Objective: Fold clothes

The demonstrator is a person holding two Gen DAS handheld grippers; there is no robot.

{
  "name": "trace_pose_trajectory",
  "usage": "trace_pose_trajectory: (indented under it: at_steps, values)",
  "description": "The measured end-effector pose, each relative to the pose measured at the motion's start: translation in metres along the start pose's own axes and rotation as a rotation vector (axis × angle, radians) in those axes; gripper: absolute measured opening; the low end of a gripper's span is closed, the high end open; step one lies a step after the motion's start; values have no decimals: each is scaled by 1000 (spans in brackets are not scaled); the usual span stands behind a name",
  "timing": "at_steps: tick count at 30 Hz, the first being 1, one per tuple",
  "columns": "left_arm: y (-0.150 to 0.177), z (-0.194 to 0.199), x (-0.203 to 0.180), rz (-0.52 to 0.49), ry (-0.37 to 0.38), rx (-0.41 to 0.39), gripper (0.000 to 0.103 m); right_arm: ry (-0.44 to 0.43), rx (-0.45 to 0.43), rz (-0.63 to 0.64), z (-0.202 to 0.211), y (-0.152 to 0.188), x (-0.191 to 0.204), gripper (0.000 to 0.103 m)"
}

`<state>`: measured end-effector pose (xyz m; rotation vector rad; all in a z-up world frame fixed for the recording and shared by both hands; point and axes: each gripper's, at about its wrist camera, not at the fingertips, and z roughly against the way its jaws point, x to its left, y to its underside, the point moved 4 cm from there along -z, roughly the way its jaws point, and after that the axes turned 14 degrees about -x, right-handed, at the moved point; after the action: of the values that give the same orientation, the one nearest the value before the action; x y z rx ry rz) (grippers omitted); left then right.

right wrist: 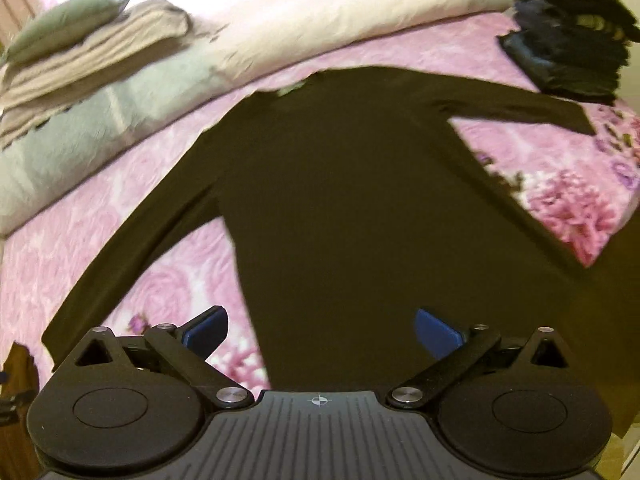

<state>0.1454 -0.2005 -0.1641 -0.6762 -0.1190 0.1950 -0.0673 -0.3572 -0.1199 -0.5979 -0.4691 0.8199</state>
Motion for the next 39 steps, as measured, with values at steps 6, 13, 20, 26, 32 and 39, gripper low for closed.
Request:
trace_pose_trajectory:
  at_steps: [6, 13, 20, 26, 32, 39]
  values:
    - [-21, 44, -84, 64, 64, -65, 100, 28, -74, 36, 47, -24, -55, 102]
    - [-33, 80, -168, -18, 80, -161, 101, 22, -124, -17, 96, -24, -116, 102]
    - [-40, 99, -205, -44, 72, -182, 101, 40, -115, -13, 131, -10, -151, 102]
    - [-41, 109, -220, -70, 55, -192, 101, 63, -106, 4, 145, -3, -165, 102]
    - [-37, 111, -230, -75, 65, -186, 101, 43, -95, 11, 150, 6, -164, 102]
    - [-36, 110, -234, -76, 60, -186, 101, 26, -77, 42, 146, 14, -156, 102]
